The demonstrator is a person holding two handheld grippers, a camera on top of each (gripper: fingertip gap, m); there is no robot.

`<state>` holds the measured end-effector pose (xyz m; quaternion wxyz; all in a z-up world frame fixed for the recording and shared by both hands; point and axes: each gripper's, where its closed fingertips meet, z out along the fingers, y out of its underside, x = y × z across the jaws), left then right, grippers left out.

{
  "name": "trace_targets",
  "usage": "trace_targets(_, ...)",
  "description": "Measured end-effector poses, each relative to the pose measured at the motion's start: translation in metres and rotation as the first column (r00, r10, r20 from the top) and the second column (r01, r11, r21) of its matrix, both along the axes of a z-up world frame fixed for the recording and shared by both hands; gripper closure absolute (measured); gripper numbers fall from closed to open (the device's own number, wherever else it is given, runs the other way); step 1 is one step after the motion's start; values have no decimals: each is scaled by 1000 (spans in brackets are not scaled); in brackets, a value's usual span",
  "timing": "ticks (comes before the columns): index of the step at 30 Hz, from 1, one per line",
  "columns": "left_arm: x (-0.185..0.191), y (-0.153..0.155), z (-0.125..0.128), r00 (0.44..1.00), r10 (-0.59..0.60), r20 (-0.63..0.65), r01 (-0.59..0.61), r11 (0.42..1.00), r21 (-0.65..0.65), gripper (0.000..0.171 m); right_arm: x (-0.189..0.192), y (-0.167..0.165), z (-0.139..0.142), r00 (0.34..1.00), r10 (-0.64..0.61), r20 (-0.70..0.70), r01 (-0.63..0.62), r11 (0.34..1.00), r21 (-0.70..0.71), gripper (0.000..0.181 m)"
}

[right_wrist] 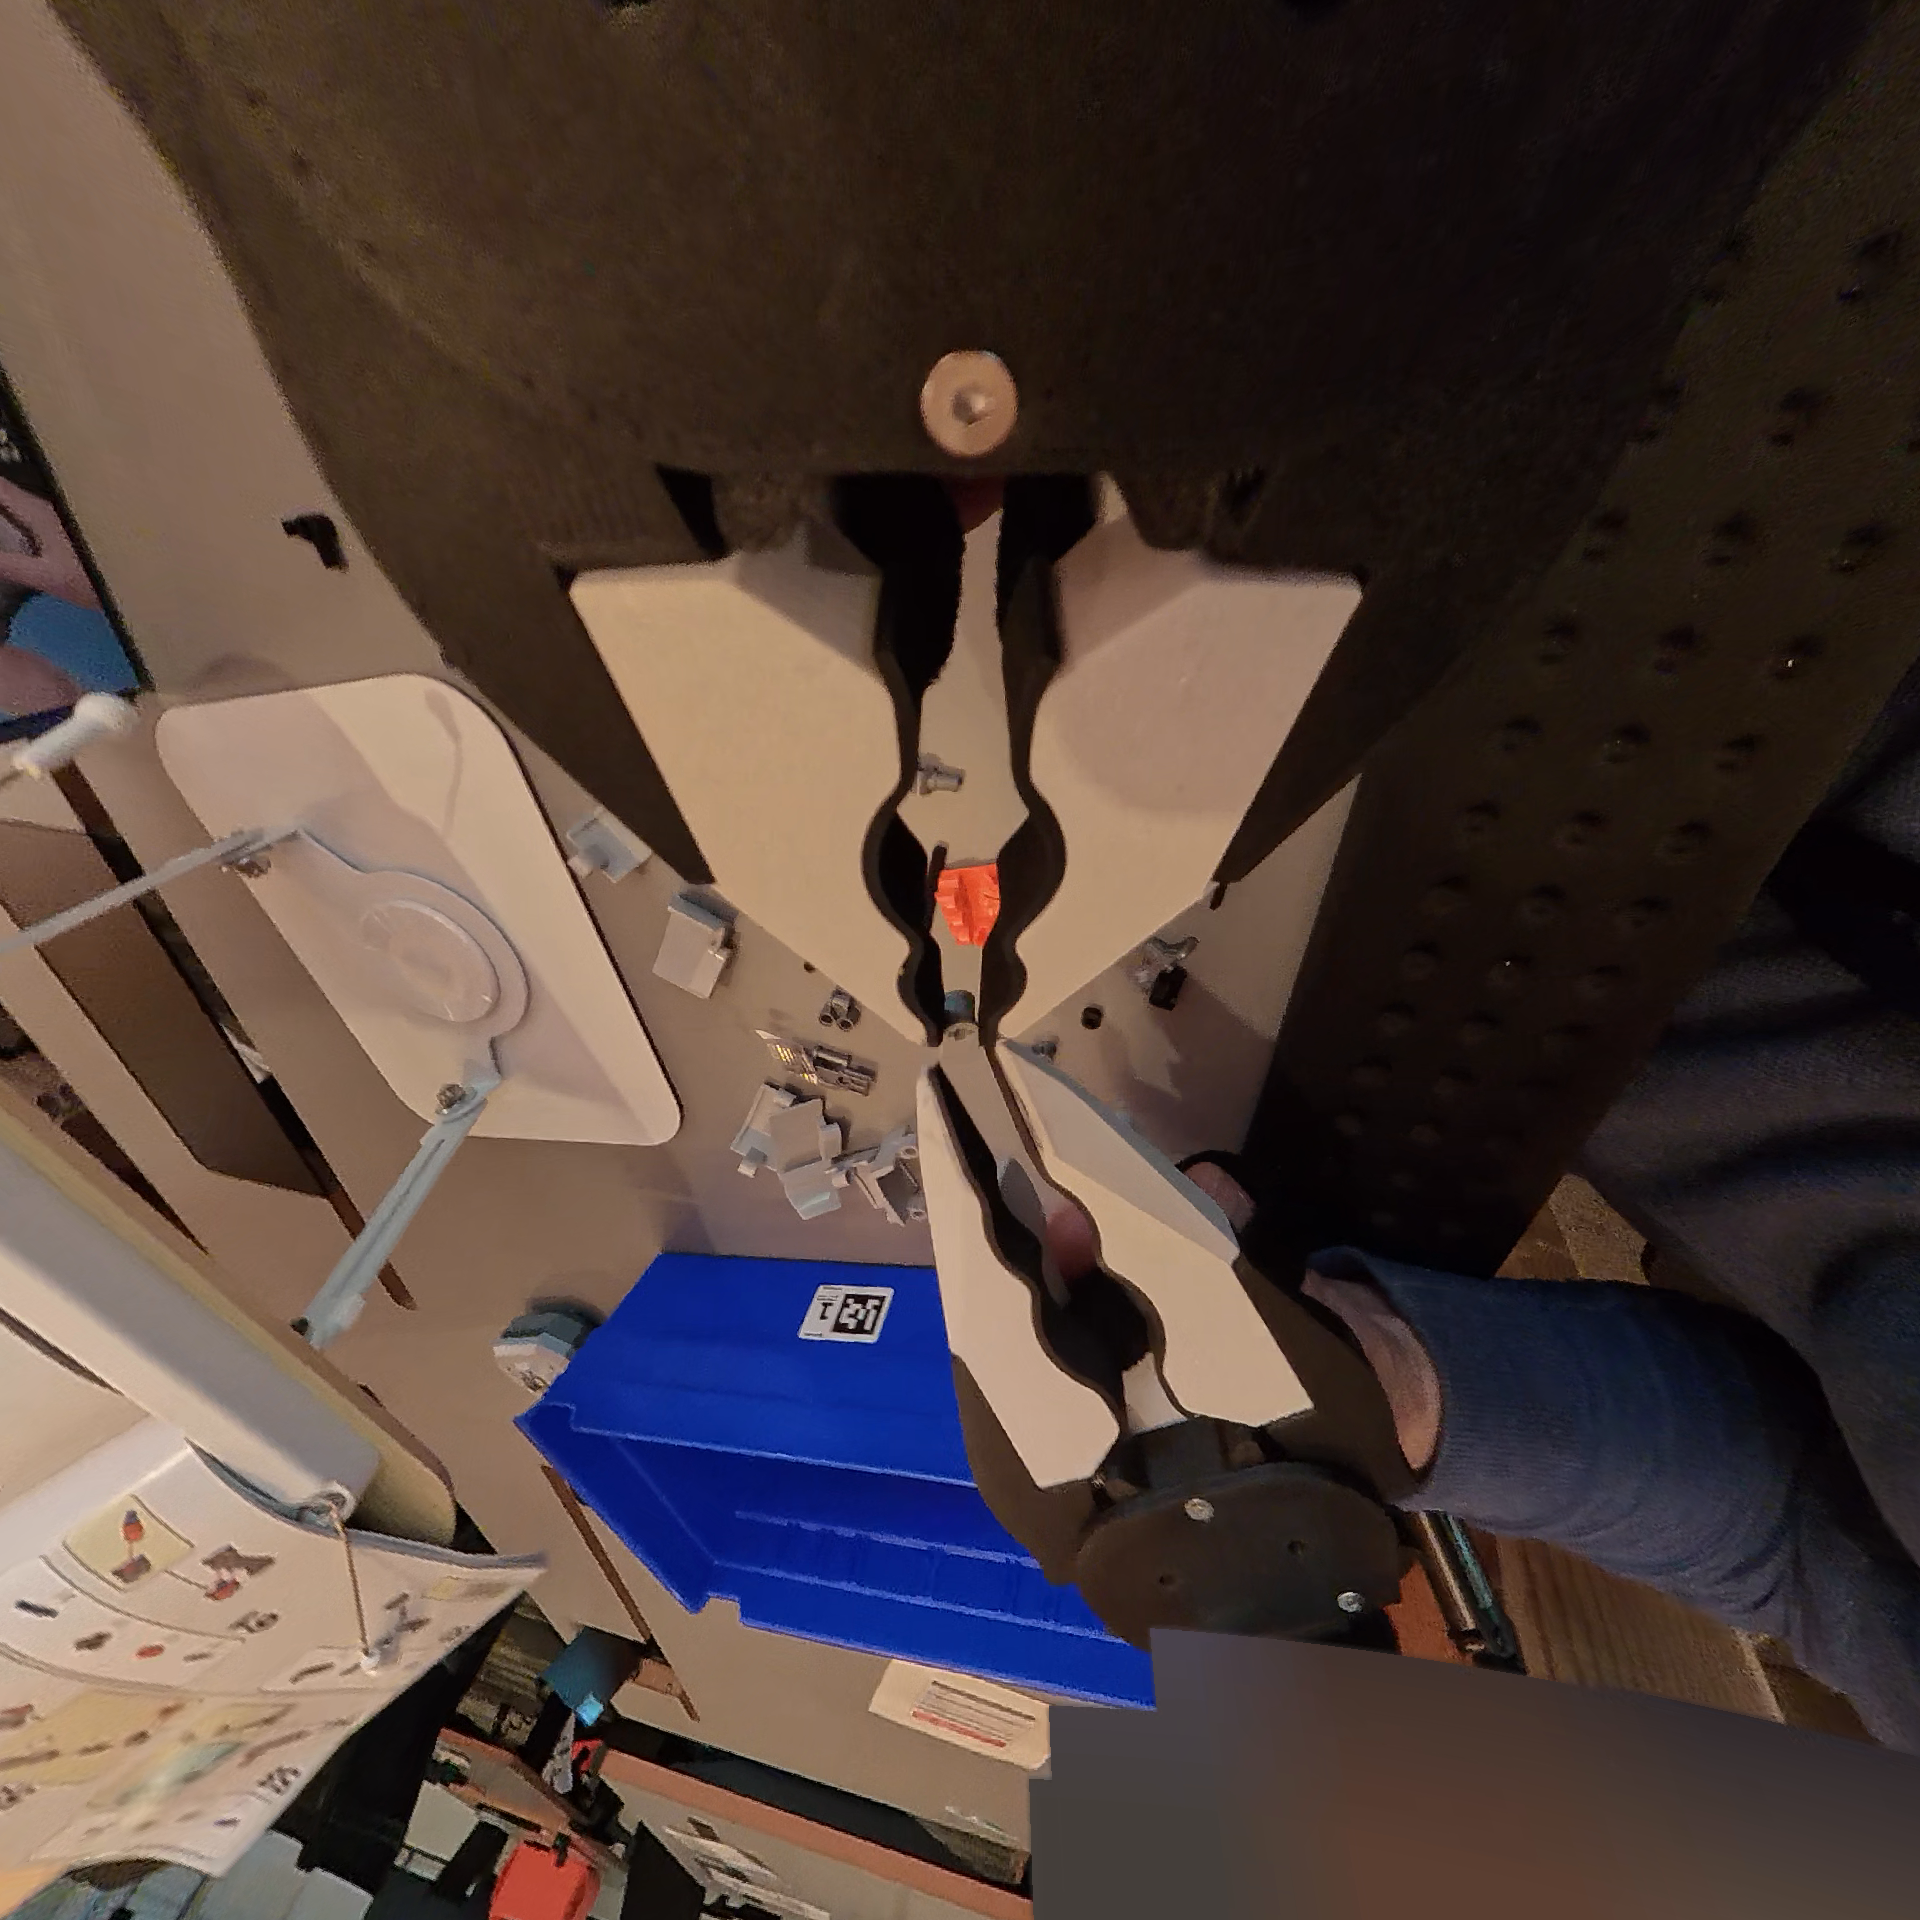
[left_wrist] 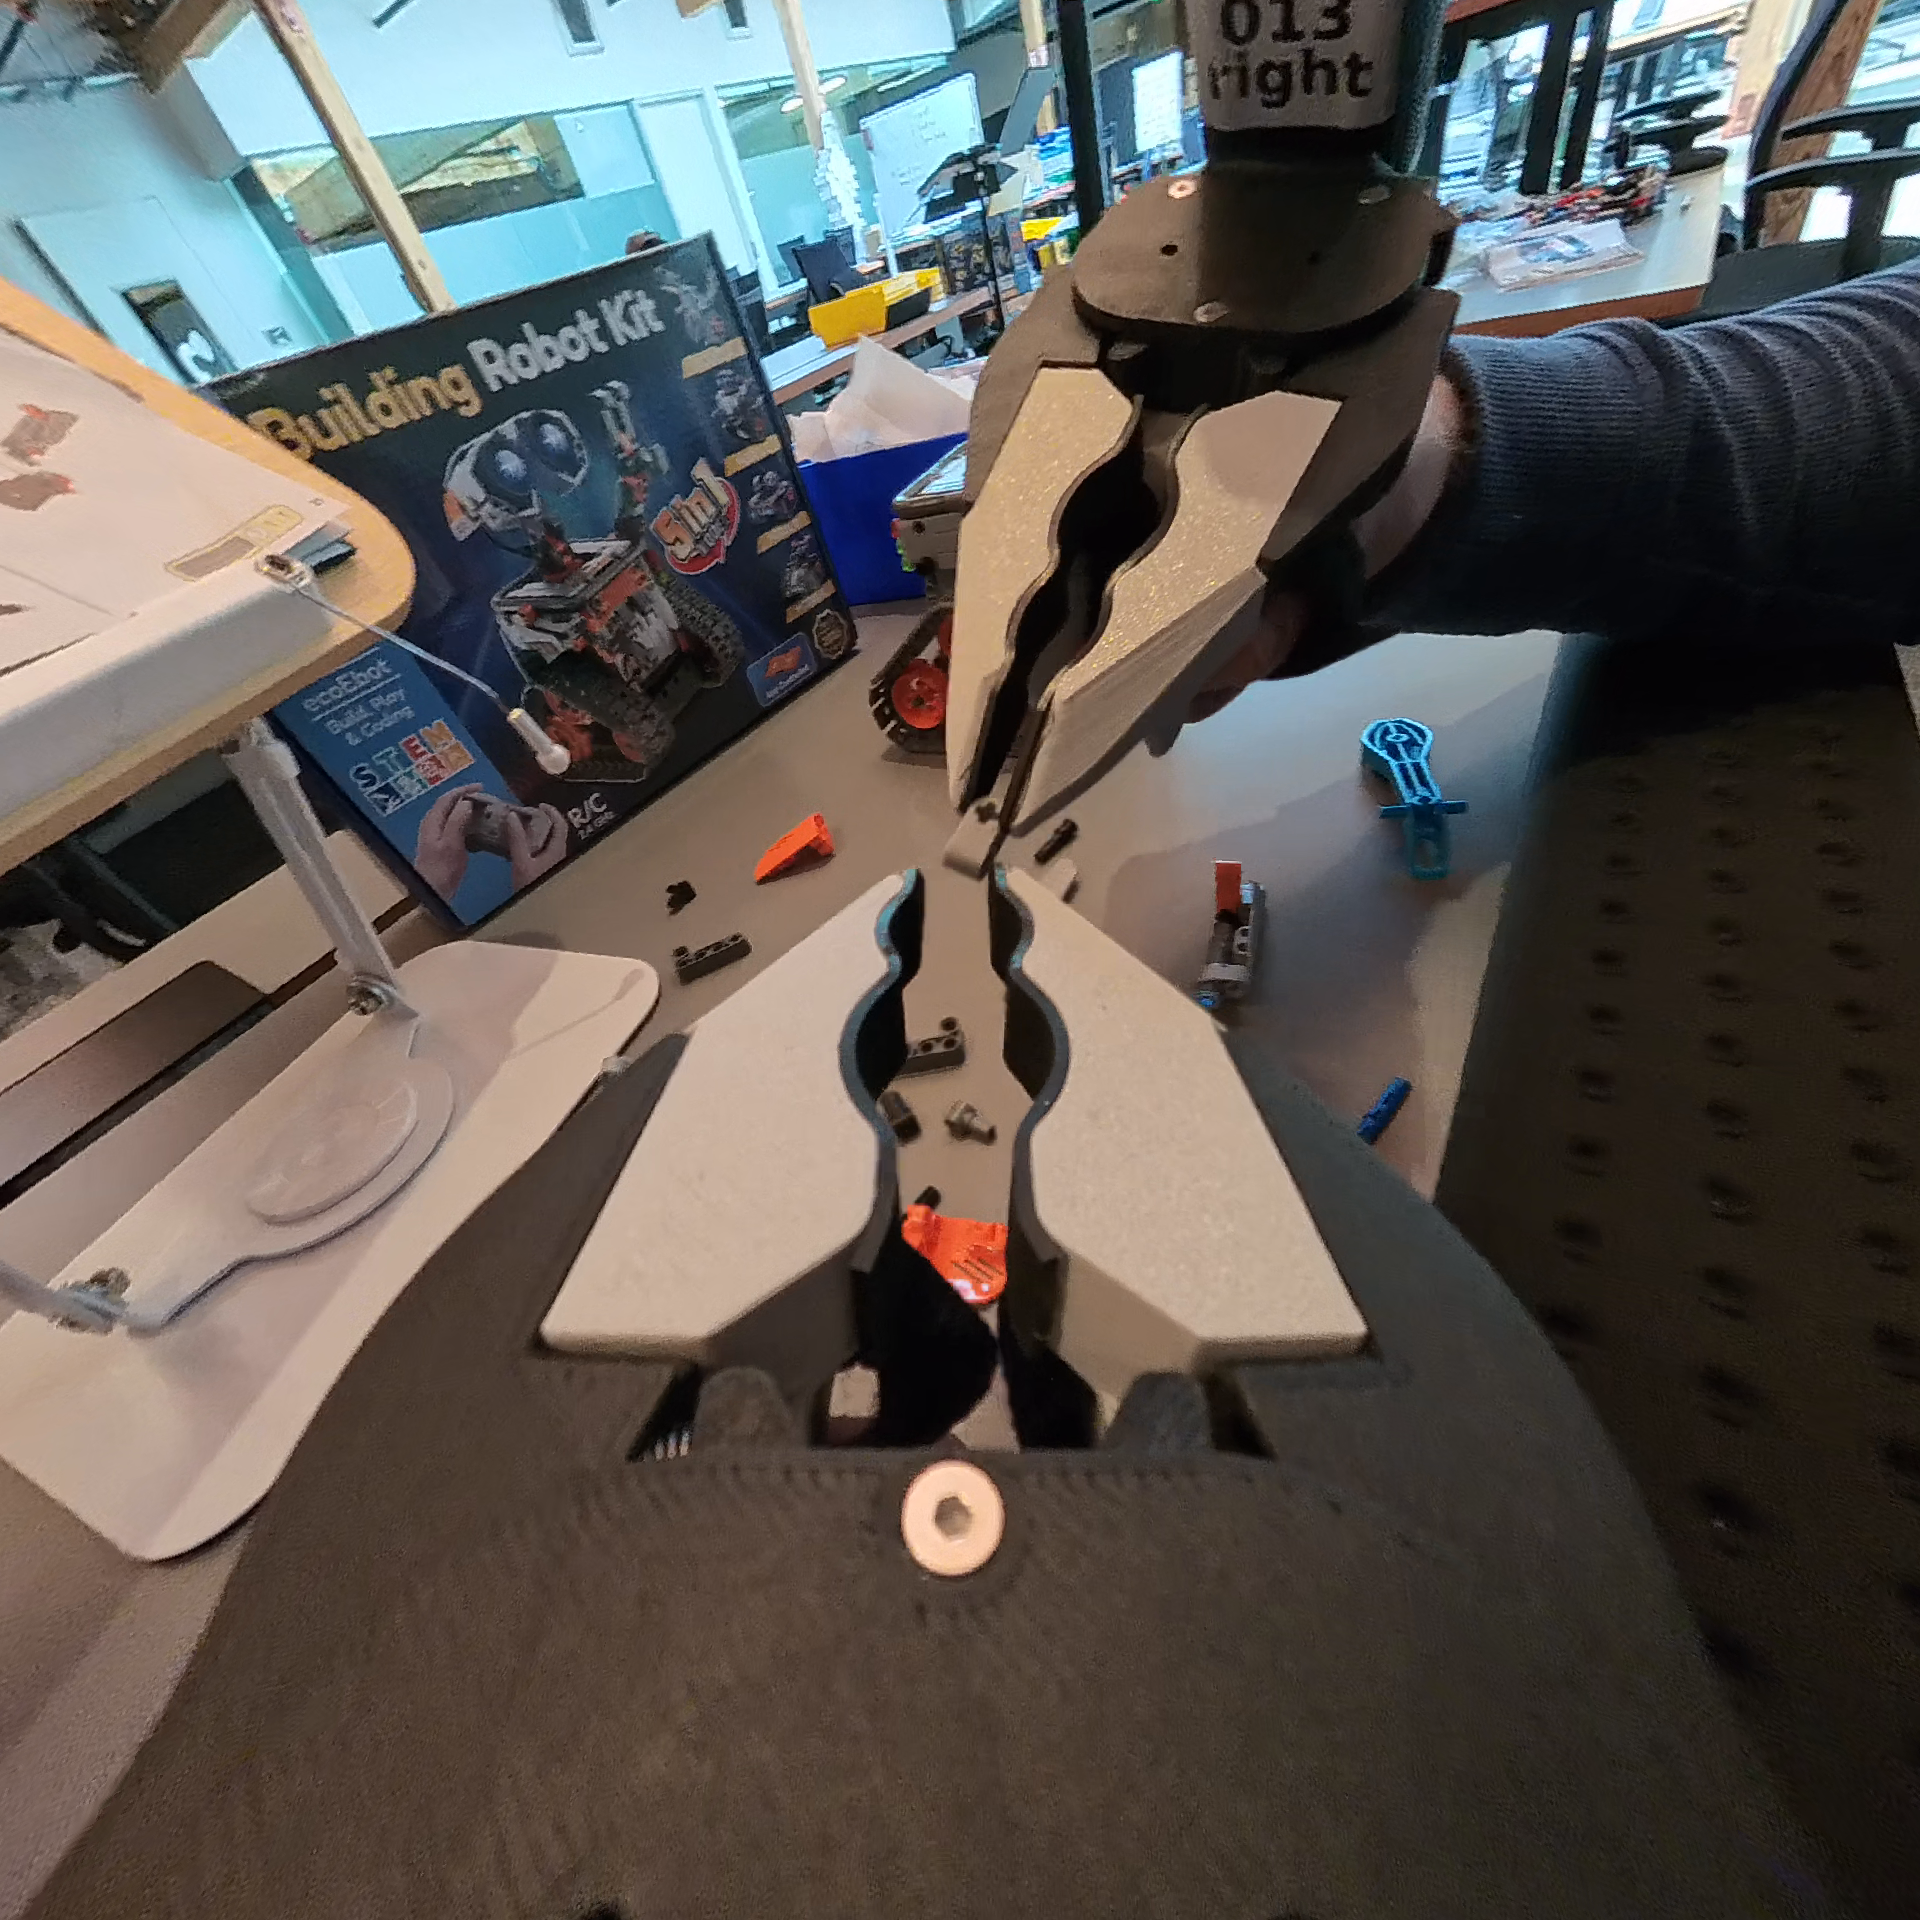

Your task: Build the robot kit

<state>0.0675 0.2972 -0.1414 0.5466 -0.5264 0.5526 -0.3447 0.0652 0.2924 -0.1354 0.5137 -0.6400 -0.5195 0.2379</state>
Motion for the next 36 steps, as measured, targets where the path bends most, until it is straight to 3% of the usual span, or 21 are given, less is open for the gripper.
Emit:
trace_targets(4, -6, 11, 3, 999, 47, 25, -45, 998, -45, 159, 21, 17, -14, 996, -88, 24, 89, 993, -75, 178)
trace_targets(12, -7, 25, -9, 992, 123, -35, -125, 990, -67, 161, 55, 51, -81, 942, -231, 243, 280, 940, -195, 178)
trace_targets(18, -9, 30, -18, 987, 142, -80, -149, 984, -98, 160, 73, 58, -116, 894, -253, 369, 362, 894, -265, 178)
trace_targets(28, -4, 26, -35, 982, 104, -160, -125, 984, -128, 159, 75, 50, -122, 889, -216, 404, 361, 874, -326, 177)
trace_targets(36, -4, 27, -40, 979, 96, -182, -122, 983, -140, 159, 79, 47, -111, 888, -213, 408, 355, 882, -311, 164)
